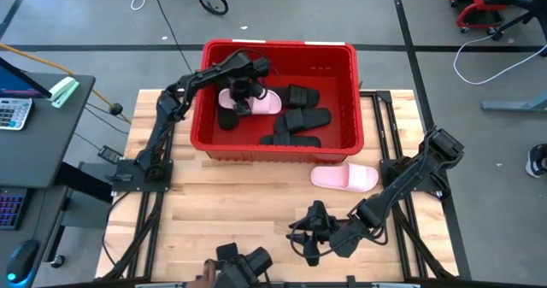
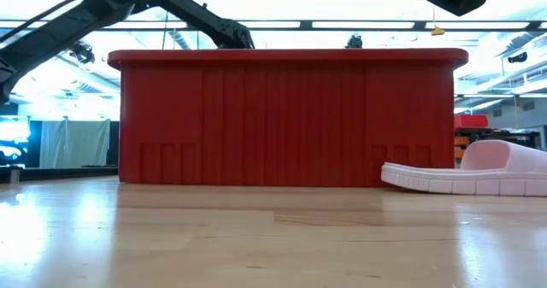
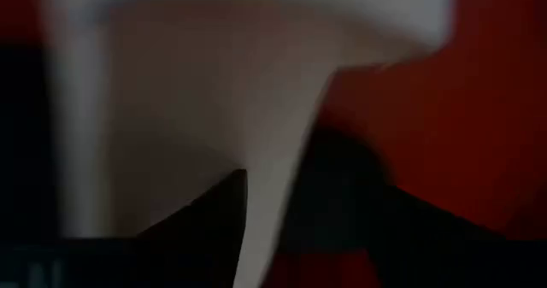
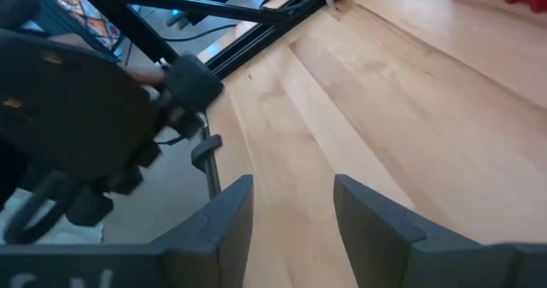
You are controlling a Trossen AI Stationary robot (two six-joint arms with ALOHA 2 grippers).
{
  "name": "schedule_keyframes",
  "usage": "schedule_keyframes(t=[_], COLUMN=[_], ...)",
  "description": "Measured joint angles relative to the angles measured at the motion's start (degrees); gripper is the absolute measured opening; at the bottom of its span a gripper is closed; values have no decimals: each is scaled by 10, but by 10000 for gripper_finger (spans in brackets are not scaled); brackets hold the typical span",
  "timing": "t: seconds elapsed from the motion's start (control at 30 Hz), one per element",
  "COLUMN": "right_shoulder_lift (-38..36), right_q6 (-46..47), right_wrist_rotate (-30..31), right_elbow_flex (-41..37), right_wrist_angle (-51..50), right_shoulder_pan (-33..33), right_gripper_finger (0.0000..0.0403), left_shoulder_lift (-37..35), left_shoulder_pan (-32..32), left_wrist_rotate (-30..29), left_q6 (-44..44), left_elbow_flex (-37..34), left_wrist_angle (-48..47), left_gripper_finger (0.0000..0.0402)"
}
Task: Pick and place slides into bin
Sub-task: Put the pink slipper into the red bin
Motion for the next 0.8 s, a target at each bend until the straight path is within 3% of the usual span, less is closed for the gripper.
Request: schedule_keyframes(t=[0.23,0.37,0.57,0.8], right_shoulder_lift=[0,0,0,0], right_q6=[-25,-37,62,110], right_wrist_rotate=[0,0,-6,-130], right_elbow_flex=[0,0,0,0], right_wrist_angle=[-1,-4,-80,-138], right_shoulder_pan=[-7,-17,-46,-53], right_gripper_finger=[169,169,169,169], left_shoulder_lift=[-51,-92,-174,-290], left_shoulder_pan=[-1,-9,-38,-99], left_wrist_rotate=[-87,-89,-87,-87], left_q6=[6,12,10,-26], left_elbow_flex=[0,0,0,0], left_wrist_angle=[-34,-36,-20,72], left_gripper_finger=[221,212,194,174])
